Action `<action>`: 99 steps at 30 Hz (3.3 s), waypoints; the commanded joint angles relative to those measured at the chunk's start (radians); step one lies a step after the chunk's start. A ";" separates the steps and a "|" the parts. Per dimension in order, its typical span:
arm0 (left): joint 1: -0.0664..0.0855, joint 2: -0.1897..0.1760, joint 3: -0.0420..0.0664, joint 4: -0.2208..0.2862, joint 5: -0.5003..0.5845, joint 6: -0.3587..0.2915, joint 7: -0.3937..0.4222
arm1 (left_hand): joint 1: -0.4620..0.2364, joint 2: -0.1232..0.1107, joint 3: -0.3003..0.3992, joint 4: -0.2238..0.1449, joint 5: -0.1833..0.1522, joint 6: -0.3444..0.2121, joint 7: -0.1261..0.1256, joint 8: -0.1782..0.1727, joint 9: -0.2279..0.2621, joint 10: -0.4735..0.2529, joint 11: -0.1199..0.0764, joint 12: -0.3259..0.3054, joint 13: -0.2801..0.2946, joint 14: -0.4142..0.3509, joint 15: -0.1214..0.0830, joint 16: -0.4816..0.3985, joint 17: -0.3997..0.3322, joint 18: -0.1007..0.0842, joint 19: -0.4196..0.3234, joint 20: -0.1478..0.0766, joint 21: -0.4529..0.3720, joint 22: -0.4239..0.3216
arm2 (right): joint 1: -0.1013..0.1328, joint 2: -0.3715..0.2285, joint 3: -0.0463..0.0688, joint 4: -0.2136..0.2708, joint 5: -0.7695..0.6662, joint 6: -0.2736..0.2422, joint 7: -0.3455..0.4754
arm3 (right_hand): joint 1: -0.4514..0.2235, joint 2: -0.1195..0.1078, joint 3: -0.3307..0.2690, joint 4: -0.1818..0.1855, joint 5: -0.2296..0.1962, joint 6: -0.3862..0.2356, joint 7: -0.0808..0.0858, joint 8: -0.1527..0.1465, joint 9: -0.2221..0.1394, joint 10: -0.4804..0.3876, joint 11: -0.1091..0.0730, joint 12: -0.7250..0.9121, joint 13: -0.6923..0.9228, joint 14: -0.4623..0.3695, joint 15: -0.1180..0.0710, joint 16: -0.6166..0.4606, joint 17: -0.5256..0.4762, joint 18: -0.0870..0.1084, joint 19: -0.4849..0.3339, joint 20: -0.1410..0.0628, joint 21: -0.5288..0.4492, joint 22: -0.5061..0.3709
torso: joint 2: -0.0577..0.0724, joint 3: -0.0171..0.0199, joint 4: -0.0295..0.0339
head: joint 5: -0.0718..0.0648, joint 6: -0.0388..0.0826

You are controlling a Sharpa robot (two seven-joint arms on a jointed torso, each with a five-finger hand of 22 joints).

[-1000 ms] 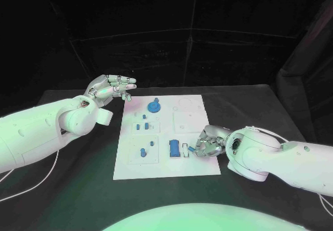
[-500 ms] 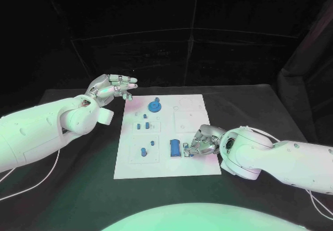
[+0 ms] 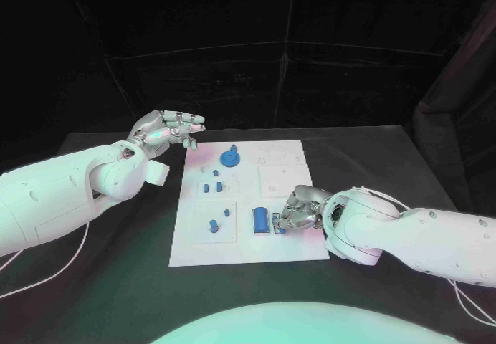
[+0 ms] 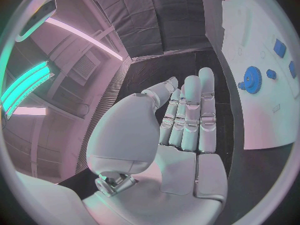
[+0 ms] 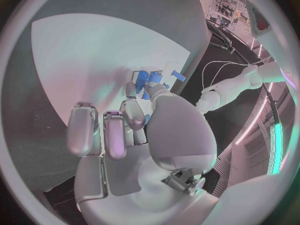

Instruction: Assemble the parts on the task board

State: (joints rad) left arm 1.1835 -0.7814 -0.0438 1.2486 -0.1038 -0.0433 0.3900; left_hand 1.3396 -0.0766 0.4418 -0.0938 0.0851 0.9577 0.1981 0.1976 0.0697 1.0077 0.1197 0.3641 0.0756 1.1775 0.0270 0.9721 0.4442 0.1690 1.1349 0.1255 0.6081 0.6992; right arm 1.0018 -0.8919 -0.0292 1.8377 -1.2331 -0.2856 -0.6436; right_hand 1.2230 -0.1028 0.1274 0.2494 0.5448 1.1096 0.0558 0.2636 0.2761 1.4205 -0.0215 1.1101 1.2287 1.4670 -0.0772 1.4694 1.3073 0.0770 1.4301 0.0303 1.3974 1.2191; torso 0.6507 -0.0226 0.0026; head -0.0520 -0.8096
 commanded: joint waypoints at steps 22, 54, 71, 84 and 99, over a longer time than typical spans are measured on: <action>0.002 -0.002 0.001 0.003 0.004 0.014 -0.002 | 0.010 0.001 0.001 -0.008 0.004 -0.007 -0.002 0.006 -0.001 -0.006 0.000 0.006 -0.001 -0.007 0.000 0.003 -0.001 0.014 -0.004 -0.001 0.000 0.001 | 0.001 0.015 0.000 -0.015 -0.060 0.060 -0.029 | 0.049 0.033 0.010 -0.035 -0.006 0.013 -0.009 0.012 0.015 0.007 -0.008 -0.008 -0.007 0.076 -0.015 0.009 0.119 -0.007 0.002 -0.011 0.004 0.002 | 0.000 0.0003 0.0002 | -0.004 -0.002; 0.002 -0.001 0.001 0.002 0.004 0.017 -0.005 | 0.010 0.000 0.001 -0.010 0.004 -0.009 -0.001 0.006 -0.001 -0.007 0.000 0.007 -0.002 -0.008 0.000 0.003 -0.002 0.014 -0.005 -0.002 0.001 0.001 | 0.001 0.023 0.000 -0.029 -0.098 0.016 -0.033 | 0.010 0.074 0.008 -0.014 -0.124 0.031 -0.017 0.028 0.049 0.021 -0.014 0.006 0.010 0.076 -0.020 0.010 0.123 -0.008 0.004 -0.016 0.004 0.007 | -0.001 0.0001 0.0006 | -0.010 -0.002; 0.002 -0.001 0.001 0.001 0.004 0.018 -0.008 | 0.009 0.001 0.001 -0.010 0.004 -0.009 -0.001 0.007 -0.001 -0.008 0.001 0.007 -0.002 -0.008 0.001 0.003 -0.003 0.014 -0.005 -0.002 0.001 0.002 | 0.001 0.003 0.000 -0.016 -0.106 -0.022 -0.003 | -0.116 0.029 -0.131 0.039 -0.306 0.025 -0.012 0.026 0.066 0.017 -0.008 -0.008 0.007 0.074 -0.015 0.002 0.112 -0.008 0.003 -0.012 0.002 0.006 | -0.001 0.0010 0.0001 | -0.012 0.000; 0.001 -0.001 0.000 0.000 0.004 0.020 -0.009 | 0.009 0.001 0.001 -0.010 0.004 -0.009 -0.001 0.007 -0.001 -0.008 0.001 0.007 -0.002 -0.008 0.001 0.003 -0.003 0.014 -0.005 -0.002 0.001 0.002 | 0.001 -0.065 0.000 0.031 -0.063 0.111 0.067 | 0.002 0.016 -0.190 -0.017 -0.366 0.008 -0.005 0.019 0.079 0.006 -0.003 -0.022 0.006 0.072 -0.011 -0.005 0.103 -0.006 -0.002 -0.008 -0.004 -0.001 | 0.000 0.0007 -0.0016 | -0.013 -0.001; 0.001 0.001 -0.001 -0.001 0.003 0.020 -0.009 | 0.009 0.001 0.001 -0.010 0.004 -0.009 -0.001 0.007 -0.001 -0.008 0.001 0.007 -0.002 -0.008 0.001 0.003 -0.003 0.014 -0.005 -0.002 0.001 0.002 | 0.001 -0.055 0.000 0.017 -0.060 0.136 0.062 | 0.027 0.029 -0.202 -0.029 -0.372 0.007 -0.003 0.018 0.083 0.004 -0.002 -0.024 0.006 0.072 -0.010 -0.006 0.103 -0.006 -0.003 -0.007 -0.005 0.000 | 0.000 -0.0003 0.0006 | -0.015 -0.002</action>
State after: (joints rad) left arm 1.1835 -0.7816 -0.0452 1.2469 -0.1038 -0.0349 0.3773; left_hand 1.3396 -0.0766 0.4447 -0.0967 0.0851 0.9577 0.1981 0.1976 0.0697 1.0077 0.1197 0.3678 0.0749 1.1775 0.0271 0.9721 0.4423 0.1690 1.1350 0.1255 0.6081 0.6993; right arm 1.0020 -0.9484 -0.0294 1.8545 -1.2975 -0.1688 -0.5910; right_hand 1.2426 -0.0757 -0.0702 0.2236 0.1759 1.1198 0.0524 0.2865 0.3582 1.4309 -0.0248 1.0907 1.2350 1.4668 -0.0915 1.4684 1.3075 0.0772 1.4334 0.0198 1.3971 1.2186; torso 0.6500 -0.0227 0.0031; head -0.0685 -0.8106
